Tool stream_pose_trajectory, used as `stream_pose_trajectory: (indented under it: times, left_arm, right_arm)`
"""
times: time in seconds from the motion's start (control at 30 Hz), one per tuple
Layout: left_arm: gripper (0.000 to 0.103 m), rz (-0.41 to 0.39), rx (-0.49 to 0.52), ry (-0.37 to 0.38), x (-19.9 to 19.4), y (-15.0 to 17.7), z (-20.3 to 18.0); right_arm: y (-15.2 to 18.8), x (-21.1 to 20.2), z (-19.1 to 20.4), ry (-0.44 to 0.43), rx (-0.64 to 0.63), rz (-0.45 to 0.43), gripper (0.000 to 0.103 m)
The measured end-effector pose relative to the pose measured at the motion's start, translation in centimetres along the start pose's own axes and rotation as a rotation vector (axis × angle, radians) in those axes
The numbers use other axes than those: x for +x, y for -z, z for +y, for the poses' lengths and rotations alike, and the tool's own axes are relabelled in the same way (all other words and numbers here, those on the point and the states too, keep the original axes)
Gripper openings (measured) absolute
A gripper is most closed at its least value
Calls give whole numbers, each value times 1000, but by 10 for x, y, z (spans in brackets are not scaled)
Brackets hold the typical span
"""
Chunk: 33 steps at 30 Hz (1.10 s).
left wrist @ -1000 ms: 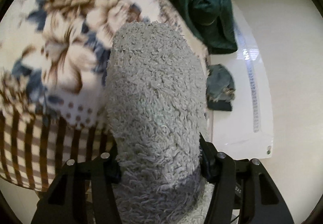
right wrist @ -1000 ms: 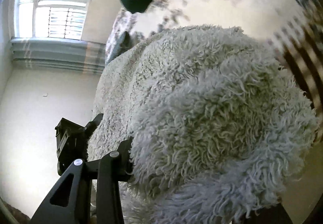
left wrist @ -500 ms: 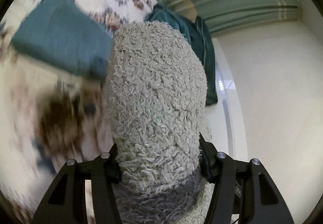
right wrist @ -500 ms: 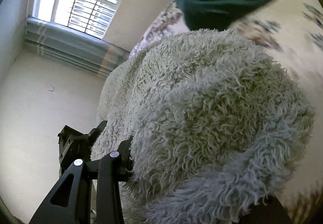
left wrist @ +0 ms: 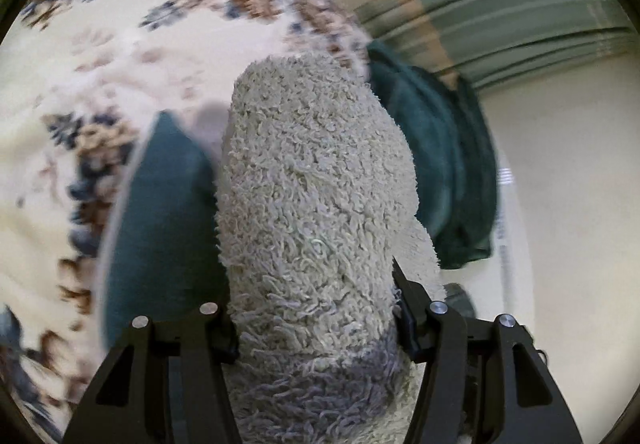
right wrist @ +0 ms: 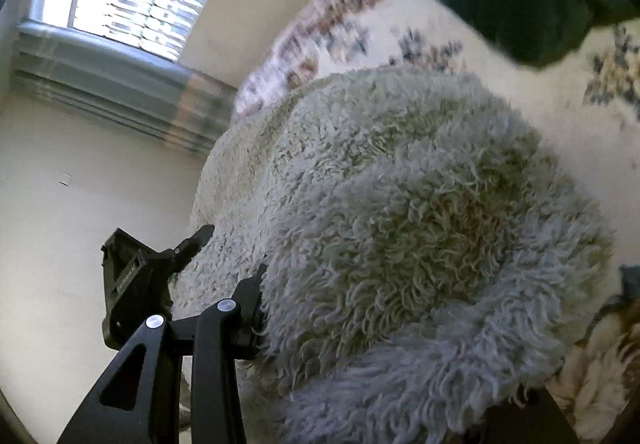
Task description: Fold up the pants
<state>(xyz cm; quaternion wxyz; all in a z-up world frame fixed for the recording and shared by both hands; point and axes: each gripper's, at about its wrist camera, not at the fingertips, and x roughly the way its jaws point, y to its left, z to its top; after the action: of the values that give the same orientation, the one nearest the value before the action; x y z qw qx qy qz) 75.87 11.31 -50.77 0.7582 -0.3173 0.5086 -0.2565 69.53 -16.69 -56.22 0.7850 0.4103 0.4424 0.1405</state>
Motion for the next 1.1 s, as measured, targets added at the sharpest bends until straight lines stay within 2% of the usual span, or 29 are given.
stream_pose_trajectory:
  times: [0.07, 0.13, 0.17, 0.23, 0.27, 0.3, 0.4, 0.47, 0.57, 0.6, 0.63, 0.67, 0.77, 0.87, 1.1]
  left_arm:
    - [54, 18, -27, -14, -1, 8, 25]
    - [54, 20, -35, -20, -5, 17, 33]
    - [54, 17, -44, -15, -7, 23, 36]
    - [54, 7, -58, -17, -13, 30, 38]
    - [57, 3, -67, -20, -15, 33, 40]
    - [57, 2, -75, -28, -18, 36, 40]
    - [57, -10, -95, -60, -26, 39, 36]
    - [57, -16, -86, -104, -29, 37, 28]
    - [59, -20, -34, -223, -38, 41, 5]
    - [63, -23, -11, -265, -40, 43, 0]
    - [73, -23, 28, -342, -45, 47, -11]
    - [79, -23, 62, -402, -49, 51, -21]
    - [82, -45, 205, -598, -63, 72, -63]
    - [82, -68, 283, -666, -79, 93, -98]
    - [82, -111, 363, -708, -109, 127, -164]
  right_arm:
    - [7, 8, -1, 17, 5, 24, 45]
    - [12, 8, -11, 38, 1, 50, 49]
    - [10, 10, -14, 51, -2, 65, 53]
    - [2, 15, -20, 69, -5, 95, 55]
    - [-4, 17, -17, 90, -15, 111, 62]
    - [-12, 18, -15, 117, -21, 122, 75]
    - [-14, -4, -9, 217, -69, 135, 95]
    - [-15, -16, -3, 320, -124, 134, 101]
    - [-10, -39, 9, 474, -187, 117, 103]
    - [-7, -50, 15, 524, -201, 103, 103]
    - [-3, -61, 21, 568, -215, 84, 103]
    - [-1, -73, 27, 622, -232, 48, 103]
    - [-1, -98, 41, 698, -248, -2, 103]
    - [9, -130, 64, 744, -283, -42, 103]
    - [36, -211, 125, 762, -362, -97, 103]
